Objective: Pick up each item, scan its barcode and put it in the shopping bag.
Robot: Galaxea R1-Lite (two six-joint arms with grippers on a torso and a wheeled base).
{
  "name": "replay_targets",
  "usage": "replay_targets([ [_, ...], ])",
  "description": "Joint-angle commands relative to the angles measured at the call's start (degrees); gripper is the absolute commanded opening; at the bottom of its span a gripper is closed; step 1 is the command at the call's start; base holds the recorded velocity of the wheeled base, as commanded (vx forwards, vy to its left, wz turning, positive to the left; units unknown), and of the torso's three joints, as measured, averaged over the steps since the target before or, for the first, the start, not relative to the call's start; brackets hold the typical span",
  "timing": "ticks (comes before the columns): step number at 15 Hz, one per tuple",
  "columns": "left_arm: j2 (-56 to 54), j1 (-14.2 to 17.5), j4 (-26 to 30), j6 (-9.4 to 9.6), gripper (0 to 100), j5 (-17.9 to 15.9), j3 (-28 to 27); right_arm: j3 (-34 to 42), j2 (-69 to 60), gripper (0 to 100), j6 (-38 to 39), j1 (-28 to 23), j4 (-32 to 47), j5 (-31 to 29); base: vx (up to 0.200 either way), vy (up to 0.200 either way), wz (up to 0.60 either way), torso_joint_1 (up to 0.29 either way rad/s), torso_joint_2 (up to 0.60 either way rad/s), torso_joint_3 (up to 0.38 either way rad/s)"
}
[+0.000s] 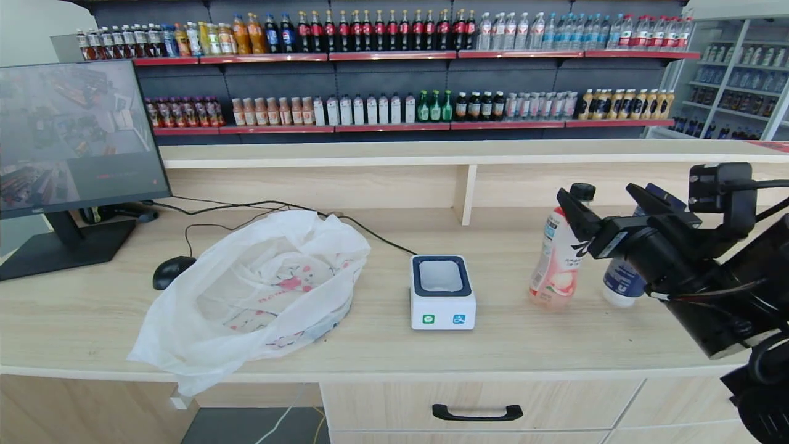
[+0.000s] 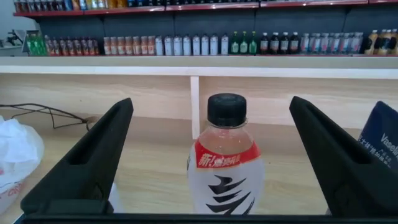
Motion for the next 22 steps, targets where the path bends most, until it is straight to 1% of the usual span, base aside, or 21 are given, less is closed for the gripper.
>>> replay_targets([
  [1,-0.02,0.0,-0.01,-0.01,100,0.01,0.01,-0.47,3.75,100,0.11,0.07,-0.08,-0.02,0.0,0.0,0.0,0.0,0.0,0.0],
  [3,-0.02,0.0,-0.01,-0.01,100,0.01,0.01,-1.7,5.51,100,0.11,0.07,-0.08,-0.02,0.0,0.0,0.0,0.0,0.0,0.0],
  [10,-0.02,0.0,-0.01,-0.01,100,0.01,0.01,-2.05,7.97,100,0.38,-2.83,-0.08,-0.02,0.0,0.0,0.0,0.0,0.0,0.0],
  [13,-0.02,0.0,-0.01,-0.01,100,0.01,0.01,-2.49,9.37,100,0.82,-3.01,-0.08,-0.02,0.0,0.0,0.0,0.0,0.0,0.0],
  [19,-0.02,0.0,-0.01,-0.01,100,0.01,0.01,-2.4,13.33,100,2.31,-6.26,-0.08,-0.02,0.0,0.0,0.0,0.0,0.0,0.0],
  [22,-0.02,0.0,-0.01,-0.01,100,0.01,0.01,-2.49,14.65,100,3.01,-6.17,-0.08,-0.02,0.0,0.0,0.0,0.0,0.0,0.0],
])
